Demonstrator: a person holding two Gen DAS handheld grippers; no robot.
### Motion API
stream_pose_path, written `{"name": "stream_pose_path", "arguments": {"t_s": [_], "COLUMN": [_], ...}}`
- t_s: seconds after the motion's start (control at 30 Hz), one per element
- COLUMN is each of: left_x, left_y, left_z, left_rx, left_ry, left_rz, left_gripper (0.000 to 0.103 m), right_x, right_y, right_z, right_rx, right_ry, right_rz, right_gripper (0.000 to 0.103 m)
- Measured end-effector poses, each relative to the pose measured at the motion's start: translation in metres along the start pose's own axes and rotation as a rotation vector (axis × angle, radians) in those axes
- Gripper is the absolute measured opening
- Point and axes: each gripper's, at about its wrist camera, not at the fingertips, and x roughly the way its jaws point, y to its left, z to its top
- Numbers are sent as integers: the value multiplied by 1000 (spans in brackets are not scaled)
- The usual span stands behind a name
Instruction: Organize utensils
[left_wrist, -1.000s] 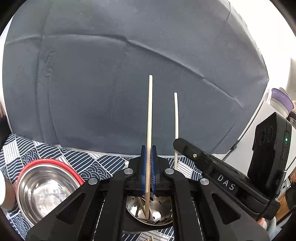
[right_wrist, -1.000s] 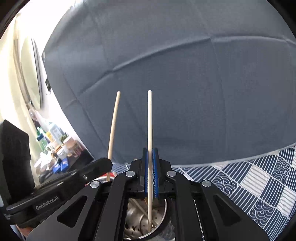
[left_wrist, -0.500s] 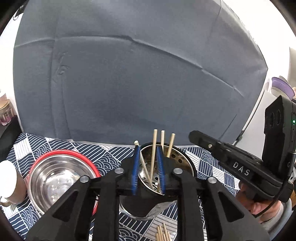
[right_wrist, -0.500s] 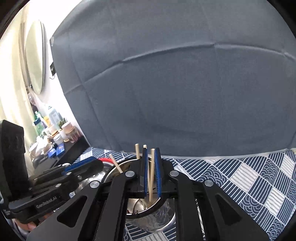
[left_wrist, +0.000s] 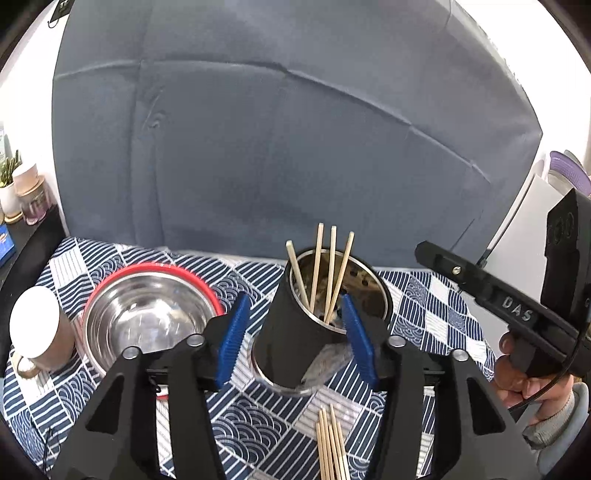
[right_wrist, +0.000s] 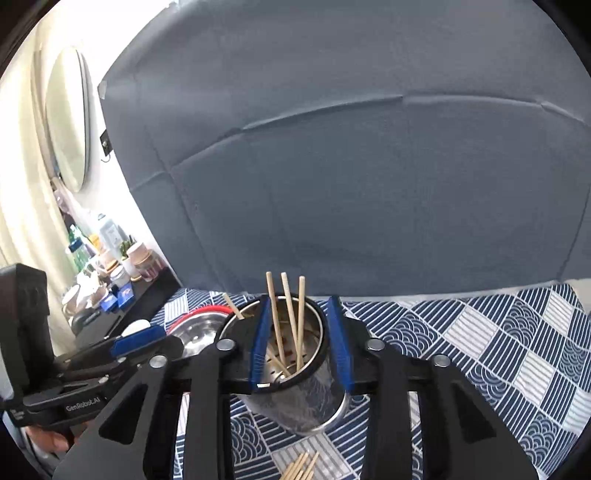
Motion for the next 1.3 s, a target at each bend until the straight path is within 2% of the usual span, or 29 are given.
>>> {"name": "stream_pose_path", "arguments": {"t_s": [0.07,0.23,0.27,0.33,0.43,0.6,0.73,0.9,1.13,1.3], "left_x": [-1,-5,-5,-5,-6,-6,-1,9,27,38], "left_y": [-1,-2,-2,0,0,-4,-4,-5,-7,-12], "left_z": [-5,-17,-20,-26,-35,-52,-67,-93,-136,-160], "left_rx": [1,6,2,-14,-24,30,60,100,171,197], "left_ry": [13,33,40,62,76,98,143,226,402,477], "left_rz": [14,34,33,26,10,25,41,78,101,117], "left_gripper": [62,70,71,80,86,92,95,97,97,97], "right_x": [-3,-10,-11,-14,-15,-14,-10,2,14,16], "right_y": [-1,-6,-8,-10,-15,-23,-24,-28,-38,-47], "right_z": [-3,-14,-17,-22,-31,-45,-55,-73,-109,-133], "right_rx": [3,27,31,39,61,84,83,90,109,128], "right_ry": [0,6,10,17,36,72,104,169,283,345], "right_rz": [-4,-26,-31,-46,-58,-79,-98,-123,-158,-186], "right_gripper": [31,42,44,52,55,68,78,84,84,84]}}
